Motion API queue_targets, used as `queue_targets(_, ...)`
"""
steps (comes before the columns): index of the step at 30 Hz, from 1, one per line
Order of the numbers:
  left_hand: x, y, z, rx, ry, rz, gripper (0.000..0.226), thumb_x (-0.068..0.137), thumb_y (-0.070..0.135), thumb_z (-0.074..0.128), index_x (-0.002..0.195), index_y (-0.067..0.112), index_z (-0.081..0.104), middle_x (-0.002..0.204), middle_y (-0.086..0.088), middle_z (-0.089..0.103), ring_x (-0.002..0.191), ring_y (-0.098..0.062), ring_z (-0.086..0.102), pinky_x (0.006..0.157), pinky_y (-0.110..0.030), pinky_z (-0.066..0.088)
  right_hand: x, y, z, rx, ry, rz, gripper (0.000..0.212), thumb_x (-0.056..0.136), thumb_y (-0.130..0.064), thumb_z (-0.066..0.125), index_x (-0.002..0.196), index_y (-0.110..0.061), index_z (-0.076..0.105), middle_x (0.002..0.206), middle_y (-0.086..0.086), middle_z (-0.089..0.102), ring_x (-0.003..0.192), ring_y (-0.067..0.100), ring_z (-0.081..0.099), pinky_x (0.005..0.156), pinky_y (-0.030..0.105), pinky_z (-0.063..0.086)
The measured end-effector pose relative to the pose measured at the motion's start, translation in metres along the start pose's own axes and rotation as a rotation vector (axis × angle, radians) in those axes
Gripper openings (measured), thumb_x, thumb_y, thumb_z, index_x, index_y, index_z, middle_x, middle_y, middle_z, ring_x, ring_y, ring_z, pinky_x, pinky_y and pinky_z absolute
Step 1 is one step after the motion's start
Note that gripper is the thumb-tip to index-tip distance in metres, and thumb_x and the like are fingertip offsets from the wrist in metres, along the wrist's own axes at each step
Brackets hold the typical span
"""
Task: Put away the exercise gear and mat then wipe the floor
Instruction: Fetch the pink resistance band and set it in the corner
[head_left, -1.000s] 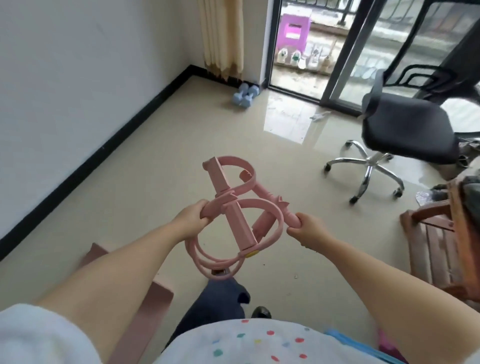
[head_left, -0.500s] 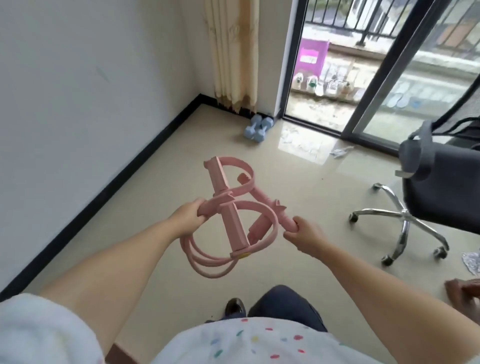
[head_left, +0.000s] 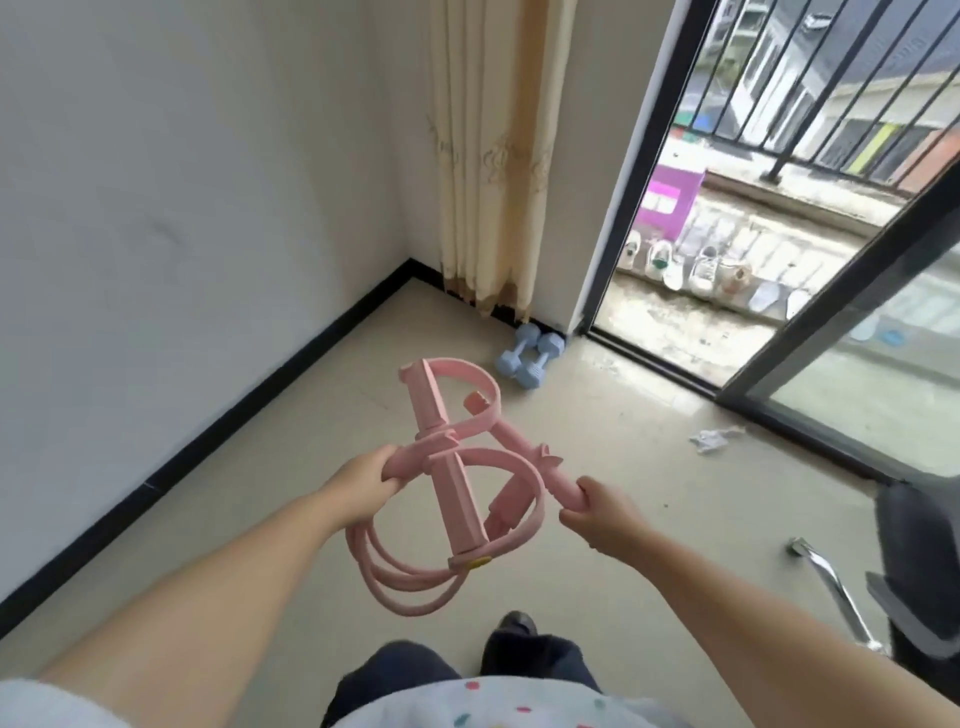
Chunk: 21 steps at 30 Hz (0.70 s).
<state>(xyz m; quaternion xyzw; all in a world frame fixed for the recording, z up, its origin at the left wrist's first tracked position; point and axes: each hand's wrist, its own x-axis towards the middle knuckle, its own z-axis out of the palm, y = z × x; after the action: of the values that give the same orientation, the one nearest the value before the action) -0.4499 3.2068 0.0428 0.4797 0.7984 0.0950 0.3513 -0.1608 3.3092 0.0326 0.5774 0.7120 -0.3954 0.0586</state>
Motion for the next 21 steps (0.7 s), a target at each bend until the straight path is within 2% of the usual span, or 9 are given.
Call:
queue_targets(4, 0.069, 0.015, -0.030, 0.001, 0.014, -0.013, 0.020, 0.093, 0.026, 0.052, 0.112, 0.021, 0.052, 0.099, -0.007, 0.062, 0.085, -0.023, 0.055, 0.067, -0.029, 0.037, 0.079, -0.034, -0.046, -0.054, -0.018, 0.007, 0.019, 0.074, -0.025, 0.055, 0.086, -0.010, 0.054, 0.073, 0.004, 0.058, 0.066, 0.025, 0.060, 0.062, 0.035, 0.052)
queue_targets(10, 0.192, 0.000, -0.095, 0.006, -0.046, -0.049, 0.022, 0.094, 0.026, 0.050, 0.115, 0.019, 0.048, 0.101, -0.006, 0.061, 0.087, -0.023, 0.055, 0.071, -0.030, 0.040, 0.195, -0.105, -0.063, -0.043, -0.061, 0.041, 0.020, 0.079, -0.023, 0.055, 0.092, -0.009, 0.055, 0.071, 0.002, 0.055, 0.062, 0.021, 0.054, 0.054, 0.025, 0.041)
queue_targets(13, 0.261, -0.012, -0.145, 0.054, -0.061, -0.042, 0.028, 0.095, 0.029, 0.050, 0.121, 0.020, 0.047, 0.107, -0.005, 0.061, 0.091, -0.022, 0.057, 0.075, -0.032, 0.046, 0.253, -0.148, -0.066, 0.012, -0.045, 0.064, 0.013, 0.079, -0.023, 0.055, 0.086, -0.012, 0.053, 0.071, 0.001, 0.054, 0.063, 0.021, 0.054, 0.053, 0.024, 0.039)
queue_targets(16, 0.325, -0.018, -0.202, 0.108, -0.085, -0.020, 0.029, 0.093, 0.029, 0.051, 0.120, 0.019, 0.048, 0.111, -0.008, 0.062, 0.095, -0.025, 0.060, 0.084, -0.040, 0.051, 0.298, -0.196, -0.072, 0.059, -0.042, 0.089, 0.006, 0.081, -0.022, 0.054, 0.079, -0.018, 0.050, 0.068, -0.001, 0.052, 0.062, 0.020, 0.053, 0.050, 0.022, 0.038)
queue_targets(18, 0.369, -0.017, -0.238, 0.150, -0.090, 0.004, 0.027, 0.093, 0.027, 0.051, 0.119, 0.018, 0.049, 0.111, -0.011, 0.061, 0.098, -0.029, 0.060, 0.085, -0.040, 0.051, 0.326, -0.223, -0.077, 0.094, -0.045, 0.102, 0.006, 0.082, -0.021, 0.054, 0.087, -0.018, 0.053, 0.069, -0.002, 0.053, 0.060, 0.017, 0.052, 0.048, 0.022, 0.037)
queue_targets(21, 0.425, -0.009, -0.267, 0.197, -0.130, 0.027, 0.030, 0.095, 0.020, 0.050, 0.124, 0.011, 0.047, 0.116, -0.018, 0.056, 0.104, -0.033, 0.057, 0.086, -0.038, 0.048, 0.361, -0.249, -0.087, 0.145, -0.033, 0.154, 0.018, 0.082, -0.023, 0.053, 0.097, -0.012, 0.055, 0.074, 0.002, 0.056, 0.060, 0.017, 0.053, 0.050, 0.024, 0.039)
